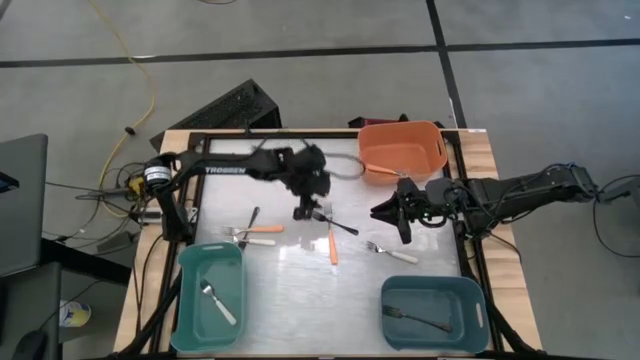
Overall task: Sort silverware by color (type)
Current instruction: Put the black fork into the blue bin
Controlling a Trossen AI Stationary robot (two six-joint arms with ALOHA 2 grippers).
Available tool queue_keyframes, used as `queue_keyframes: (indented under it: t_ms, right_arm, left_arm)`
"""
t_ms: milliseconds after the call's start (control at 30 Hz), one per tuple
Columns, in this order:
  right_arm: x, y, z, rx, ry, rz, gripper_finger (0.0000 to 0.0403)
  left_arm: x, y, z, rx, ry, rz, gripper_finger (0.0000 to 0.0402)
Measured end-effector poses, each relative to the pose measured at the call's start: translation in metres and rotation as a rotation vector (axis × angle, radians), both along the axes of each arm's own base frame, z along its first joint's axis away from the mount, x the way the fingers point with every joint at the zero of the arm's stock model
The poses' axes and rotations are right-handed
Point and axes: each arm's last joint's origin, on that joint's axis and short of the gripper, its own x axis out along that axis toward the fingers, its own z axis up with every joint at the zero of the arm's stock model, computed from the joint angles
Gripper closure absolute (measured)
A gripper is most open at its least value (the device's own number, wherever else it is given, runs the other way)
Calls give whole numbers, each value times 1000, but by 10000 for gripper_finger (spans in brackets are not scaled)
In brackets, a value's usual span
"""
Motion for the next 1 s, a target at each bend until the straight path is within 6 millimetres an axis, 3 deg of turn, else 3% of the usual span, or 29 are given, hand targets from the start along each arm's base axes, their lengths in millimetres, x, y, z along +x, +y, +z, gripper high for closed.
queue_keyframes:
  t_ms: [200, 433, 633, 833, 1000]
  right_arm:
    - [0, 1, 0, 0, -1, 5, 302]
    - [0, 0, 0, 0, -1, -1, 302]
    - [0, -1, 0, 0, -1, -4, 302]
    - [0, 0, -1, -1, 5, 0, 302]
    - [0, 1, -1, 0, 5, 3, 302]
  left_arm:
    - [5, -34, -24, 168, -68, -163, 232]
    - [14, -41, -40, 165, -251, -105, 232]
    - [29, -45, -67, 95, -216, -45, 232]
    - [44, -57, -72, 118, -214, -10, 232]
    - [45, -64, -89, 109, -122, 25, 232]
